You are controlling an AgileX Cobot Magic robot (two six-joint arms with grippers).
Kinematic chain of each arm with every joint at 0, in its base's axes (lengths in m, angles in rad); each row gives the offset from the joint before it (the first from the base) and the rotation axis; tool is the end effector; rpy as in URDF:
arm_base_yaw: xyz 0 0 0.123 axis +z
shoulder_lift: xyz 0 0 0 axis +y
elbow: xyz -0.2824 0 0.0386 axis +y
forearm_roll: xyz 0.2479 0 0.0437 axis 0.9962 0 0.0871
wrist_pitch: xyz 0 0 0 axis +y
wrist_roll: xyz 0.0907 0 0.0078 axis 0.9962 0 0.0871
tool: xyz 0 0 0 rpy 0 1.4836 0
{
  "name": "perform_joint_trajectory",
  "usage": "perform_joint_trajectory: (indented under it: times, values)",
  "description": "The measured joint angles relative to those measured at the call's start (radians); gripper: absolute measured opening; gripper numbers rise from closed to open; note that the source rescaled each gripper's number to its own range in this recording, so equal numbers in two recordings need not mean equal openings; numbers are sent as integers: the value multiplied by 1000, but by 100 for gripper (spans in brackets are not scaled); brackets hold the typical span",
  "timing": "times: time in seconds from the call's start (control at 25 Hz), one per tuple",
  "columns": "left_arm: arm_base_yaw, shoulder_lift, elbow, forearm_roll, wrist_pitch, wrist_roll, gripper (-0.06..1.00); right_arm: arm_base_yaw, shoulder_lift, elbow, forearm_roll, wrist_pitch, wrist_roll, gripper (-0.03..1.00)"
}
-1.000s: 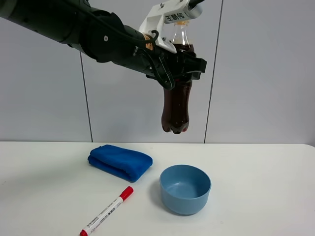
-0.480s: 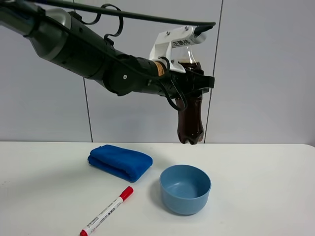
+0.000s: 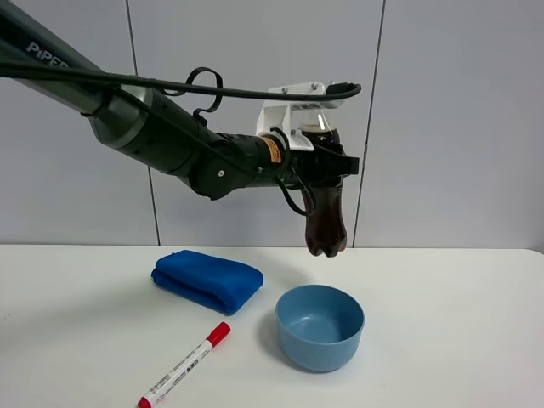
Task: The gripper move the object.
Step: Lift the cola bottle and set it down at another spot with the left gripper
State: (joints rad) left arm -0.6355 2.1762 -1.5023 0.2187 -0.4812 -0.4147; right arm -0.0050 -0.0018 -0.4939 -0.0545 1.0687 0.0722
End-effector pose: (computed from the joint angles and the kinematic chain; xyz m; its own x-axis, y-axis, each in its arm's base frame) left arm 0.3997 -0.3061 0.2021 -0.2369 -0.0953 -0.9669 0.6344 0.7385 -0.2282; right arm -0.0048 -0.0043 0.2749 -0.4637 0.0482 -0.8847 0.0686 0.9975 0.0184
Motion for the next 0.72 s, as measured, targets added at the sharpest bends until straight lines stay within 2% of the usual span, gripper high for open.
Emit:
perform_joint_trajectory:
  times: [0.36, 0.72]
  values:
    - [55, 49, -8, 19, -23, 0, 0, 0, 0, 0, 0, 0, 0, 100]
    - [62, 98, -8, 23, -57, 0, 0, 0, 0, 0, 0, 0, 0, 100]
